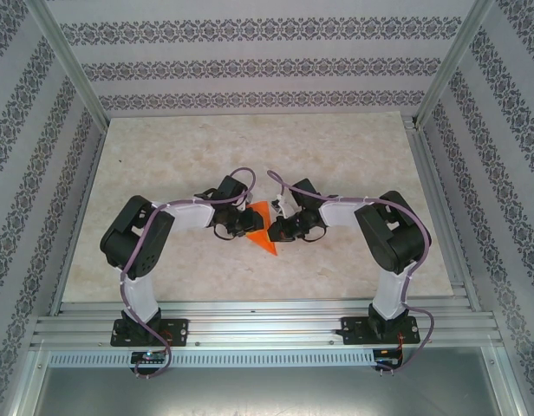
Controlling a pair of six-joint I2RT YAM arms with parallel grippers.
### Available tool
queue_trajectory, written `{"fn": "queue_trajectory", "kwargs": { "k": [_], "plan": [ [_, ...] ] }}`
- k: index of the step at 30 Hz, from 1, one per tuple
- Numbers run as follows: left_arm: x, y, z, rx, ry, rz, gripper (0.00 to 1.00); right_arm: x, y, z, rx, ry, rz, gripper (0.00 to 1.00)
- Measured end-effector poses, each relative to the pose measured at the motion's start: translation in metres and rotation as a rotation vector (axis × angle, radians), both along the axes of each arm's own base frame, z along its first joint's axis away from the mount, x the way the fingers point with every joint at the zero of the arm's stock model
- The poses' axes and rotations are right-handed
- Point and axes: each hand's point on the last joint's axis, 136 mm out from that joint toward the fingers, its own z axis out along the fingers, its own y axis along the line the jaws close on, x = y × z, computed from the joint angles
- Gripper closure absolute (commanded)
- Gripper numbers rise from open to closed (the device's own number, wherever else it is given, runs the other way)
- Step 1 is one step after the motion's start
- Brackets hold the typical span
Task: Fold a paper plane with a square sheet of paper (fold left side to right side)
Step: Fourth fold the wing at the center of the table.
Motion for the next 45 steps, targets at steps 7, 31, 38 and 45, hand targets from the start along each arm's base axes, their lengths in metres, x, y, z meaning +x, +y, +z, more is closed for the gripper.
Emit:
{"fn": "queue_trajectory", "kwargs": {
  "k": [7,31,38,45],
  "plan": [
    [0.004,-0.002,-0.001,0.009,0.002,-0.009,0.71,0.002,-0.002,0.000,-0.001,-0.001,-0.006,0.79],
    [0.008,-0.007,0.000,0.010,-0.001,-0.015,0.68,-0.020,0.006,0.021,0.012,-0.044,0.012,0.74],
    [0.008,-0.008,0.000,0.009,0.000,-0.016,0.67,-0.023,-0.002,0.002,-0.056,-0.018,0.009,0.74],
    [0.009,-0.009,0.000,0.009,-0.001,-0.016,0.67,-0.022,-0.005,0.000,-0.080,-0.025,0.014,0.74]
  ]
}}
